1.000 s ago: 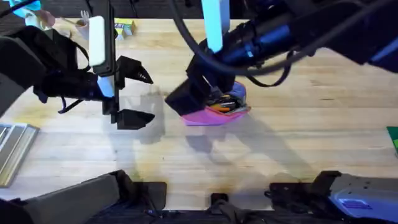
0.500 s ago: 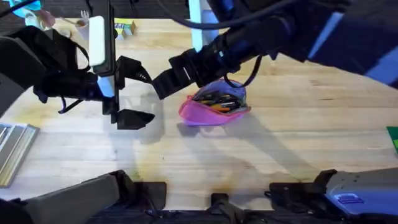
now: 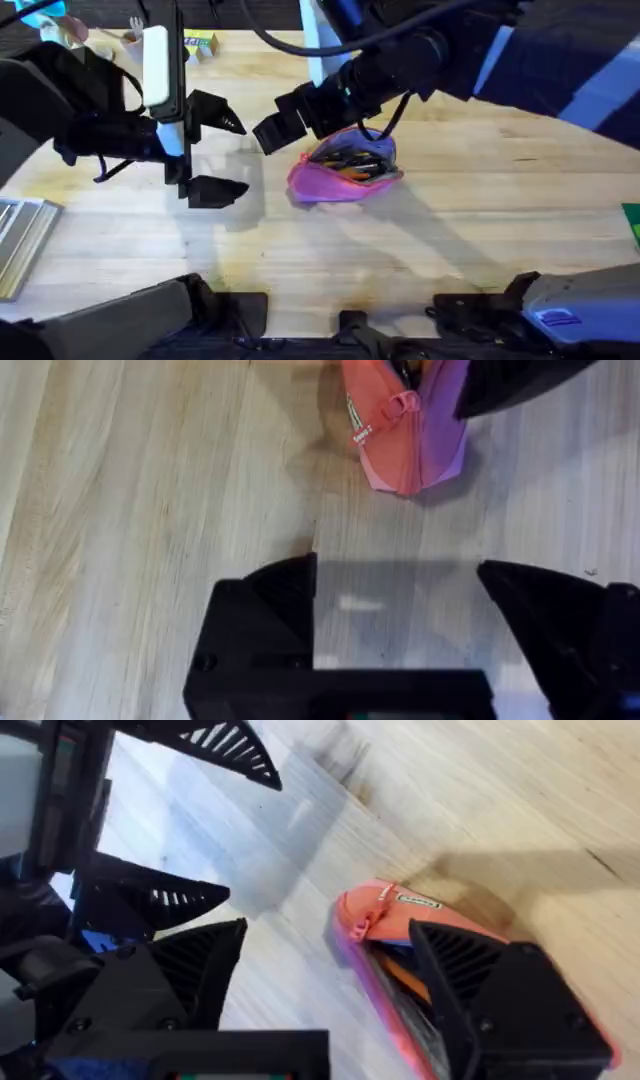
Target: Unzip the bag, pick up the pens from the table one at a time and place them inside, then zip the bag closed.
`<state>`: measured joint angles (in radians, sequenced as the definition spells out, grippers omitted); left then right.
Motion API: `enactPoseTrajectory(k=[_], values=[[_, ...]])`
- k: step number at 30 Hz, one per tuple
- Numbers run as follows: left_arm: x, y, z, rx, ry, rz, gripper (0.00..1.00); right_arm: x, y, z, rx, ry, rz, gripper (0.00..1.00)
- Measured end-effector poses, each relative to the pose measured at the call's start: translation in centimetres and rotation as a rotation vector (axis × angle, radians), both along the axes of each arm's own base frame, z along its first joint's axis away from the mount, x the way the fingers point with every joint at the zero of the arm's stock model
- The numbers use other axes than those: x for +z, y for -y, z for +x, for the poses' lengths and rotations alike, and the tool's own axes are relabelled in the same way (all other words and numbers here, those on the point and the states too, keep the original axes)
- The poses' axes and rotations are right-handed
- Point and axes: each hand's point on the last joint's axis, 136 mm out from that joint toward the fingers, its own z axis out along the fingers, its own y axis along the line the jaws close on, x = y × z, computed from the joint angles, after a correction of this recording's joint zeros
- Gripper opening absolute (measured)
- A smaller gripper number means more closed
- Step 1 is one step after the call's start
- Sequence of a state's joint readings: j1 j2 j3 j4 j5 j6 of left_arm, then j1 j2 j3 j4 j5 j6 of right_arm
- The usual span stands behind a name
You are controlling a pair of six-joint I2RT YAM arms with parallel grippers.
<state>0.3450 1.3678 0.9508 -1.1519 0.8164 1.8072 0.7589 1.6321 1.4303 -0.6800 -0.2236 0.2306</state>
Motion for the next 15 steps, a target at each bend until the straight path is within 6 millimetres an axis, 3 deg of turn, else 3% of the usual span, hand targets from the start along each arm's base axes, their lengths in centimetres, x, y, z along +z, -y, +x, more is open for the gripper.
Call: enactPoseTrajectory(k=[15], values=[[0.0,0.0,0.0,0.000,0.000,0.000,0.995,-0.6,0.7,1.1,-0.004,0.078,-0.074,0.998]])
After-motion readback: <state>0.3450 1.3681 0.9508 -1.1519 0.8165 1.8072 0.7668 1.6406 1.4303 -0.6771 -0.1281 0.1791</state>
